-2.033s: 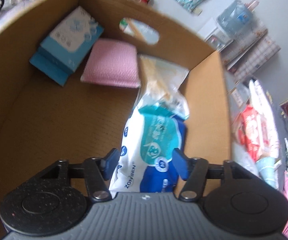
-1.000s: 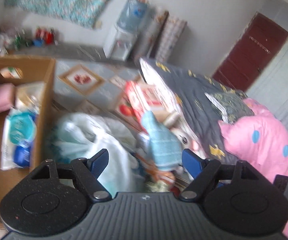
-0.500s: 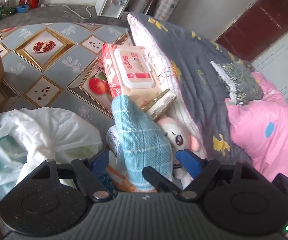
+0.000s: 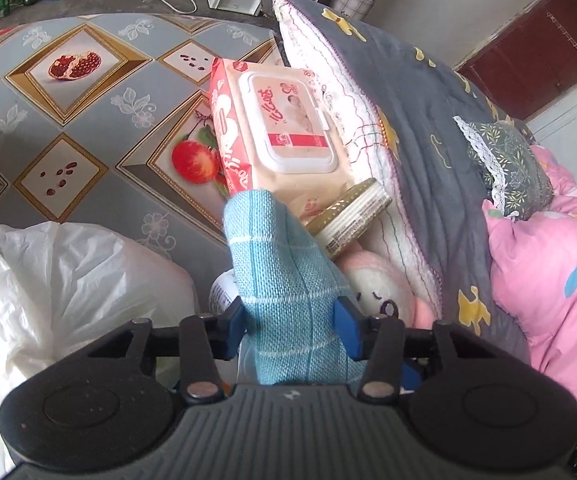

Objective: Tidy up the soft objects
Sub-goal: 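Grasp the light blue knitted towel with the left gripper, then carry the towel into the box and open the left gripper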

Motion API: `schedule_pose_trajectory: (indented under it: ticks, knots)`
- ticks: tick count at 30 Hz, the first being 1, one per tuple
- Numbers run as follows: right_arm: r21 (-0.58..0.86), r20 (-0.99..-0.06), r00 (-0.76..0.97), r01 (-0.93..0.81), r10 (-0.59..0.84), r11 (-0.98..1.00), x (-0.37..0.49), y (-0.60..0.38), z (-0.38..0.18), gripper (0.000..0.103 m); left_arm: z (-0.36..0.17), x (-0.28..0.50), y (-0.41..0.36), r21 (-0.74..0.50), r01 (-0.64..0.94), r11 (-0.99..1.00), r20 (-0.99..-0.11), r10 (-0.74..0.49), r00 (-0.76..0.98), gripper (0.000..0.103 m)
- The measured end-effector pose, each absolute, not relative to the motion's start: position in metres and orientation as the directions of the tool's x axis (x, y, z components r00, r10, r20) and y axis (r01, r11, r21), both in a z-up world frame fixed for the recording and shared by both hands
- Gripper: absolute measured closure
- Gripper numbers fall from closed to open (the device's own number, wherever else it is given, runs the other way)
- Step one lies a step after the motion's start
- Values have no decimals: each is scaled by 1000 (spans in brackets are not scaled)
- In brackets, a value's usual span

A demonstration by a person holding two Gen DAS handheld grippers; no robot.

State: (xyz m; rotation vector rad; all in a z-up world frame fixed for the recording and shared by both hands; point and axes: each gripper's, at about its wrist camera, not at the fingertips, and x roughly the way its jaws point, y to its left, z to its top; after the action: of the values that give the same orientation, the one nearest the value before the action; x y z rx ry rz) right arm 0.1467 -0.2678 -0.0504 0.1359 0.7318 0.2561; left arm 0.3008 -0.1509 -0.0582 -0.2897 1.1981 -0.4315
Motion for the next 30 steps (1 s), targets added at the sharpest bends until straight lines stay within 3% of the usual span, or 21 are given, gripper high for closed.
schedule_pose_trajectory:
  ticks: [5, 9, 18, 30]
  knots:
    - [229, -649, 709, -162, 275, 960, 148, -270, -55, 68, -57, 298, -151, -435, 176, 883, -827, -470, 310, 63]
    - [255, -635, 716, -158, 288, 954, 142, -274, -49, 77, -52, 293, -146, -451, 182, 874, -816, -486, 313, 65]
    - [214, -580, 770, -169, 264, 962, 119, -265, -20, 80, -20, 275, -138, -487, 224, 844, -766, -536, 356, 66]
    - [285, -482, 826, -168, 293, 944, 66, -238, 33, 80, 37, 218, -94, -526, 286, 801, -669, -598, 442, 75]
